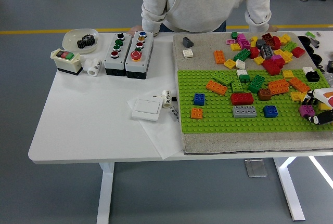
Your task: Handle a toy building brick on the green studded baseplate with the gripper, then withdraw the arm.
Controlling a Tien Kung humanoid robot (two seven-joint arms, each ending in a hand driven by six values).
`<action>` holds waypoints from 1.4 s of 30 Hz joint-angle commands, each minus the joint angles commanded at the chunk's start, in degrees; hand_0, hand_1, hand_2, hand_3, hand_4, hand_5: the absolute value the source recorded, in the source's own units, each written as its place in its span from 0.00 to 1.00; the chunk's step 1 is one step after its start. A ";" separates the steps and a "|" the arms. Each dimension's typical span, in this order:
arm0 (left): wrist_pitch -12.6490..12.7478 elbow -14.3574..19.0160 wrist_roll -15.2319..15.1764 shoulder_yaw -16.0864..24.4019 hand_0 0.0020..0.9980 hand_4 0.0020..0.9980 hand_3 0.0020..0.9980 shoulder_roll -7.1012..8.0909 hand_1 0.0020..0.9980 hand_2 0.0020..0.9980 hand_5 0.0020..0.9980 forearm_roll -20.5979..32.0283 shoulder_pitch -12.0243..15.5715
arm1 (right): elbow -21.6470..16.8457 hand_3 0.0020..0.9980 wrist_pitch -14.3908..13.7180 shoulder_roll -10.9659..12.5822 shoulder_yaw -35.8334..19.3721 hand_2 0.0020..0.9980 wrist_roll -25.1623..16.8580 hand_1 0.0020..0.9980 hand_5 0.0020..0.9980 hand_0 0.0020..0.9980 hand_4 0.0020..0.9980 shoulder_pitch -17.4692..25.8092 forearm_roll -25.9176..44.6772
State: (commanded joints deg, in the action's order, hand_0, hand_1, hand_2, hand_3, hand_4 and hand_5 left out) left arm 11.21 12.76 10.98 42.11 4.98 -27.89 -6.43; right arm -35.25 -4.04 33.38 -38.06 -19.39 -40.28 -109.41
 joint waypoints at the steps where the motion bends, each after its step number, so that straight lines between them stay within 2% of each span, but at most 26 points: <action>1: 0.00 0.00 0.02 0.02 0.80 0.81 0.74 0.01 0.85 0.85 0.69 -0.03 0.00 | -0.01 0.49 -0.05 0.00 0.02 0.55 -0.02 0.51 0.32 0.55 0.64 0.01 0.00; 11: 0.02 0.01 -0.07 -0.36 0.80 0.81 0.74 0.11 0.85 0.85 0.69 0.49 -0.03 | -0.45 0.49 -0.74 0.17 -0.08 0.53 -0.42 0.49 0.35 0.51 0.63 0.21 -0.05; 21: 0.03 -0.02 -0.11 -0.55 0.80 0.81 0.74 0.12 0.85 0.85 0.69 0.91 -0.04 | -3.40 0.49 -0.74 1.07 -1.19 0.53 -0.67 0.49 0.34 0.50 0.64 0.21 -0.62; 33: 0.07 -0.05 -0.22 -0.73 0.80 0.81 0.74 0.14 0.85 0.85 0.69 1.30 0.00 | -4.09 0.49 -0.80 1.90 -1.13 0.53 -0.73 0.49 0.35 0.51 0.62 0.67 -0.64; 42: 0.10 -0.09 -0.31 -0.70 0.80 0.81 0.74 0.17 0.85 0.85 0.69 1.41 0.02 | -8.92 0.49 -1.28 3.29 -2.15 0.53 -1.25 0.49 0.36 0.51 0.61 0.68 -1.79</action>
State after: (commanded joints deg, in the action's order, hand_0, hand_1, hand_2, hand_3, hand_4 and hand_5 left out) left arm 11.31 12.67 10.67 41.41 5.15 -26.47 -6.41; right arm -44.18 -5.32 36.67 -40.21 -20.64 -39.61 -111.20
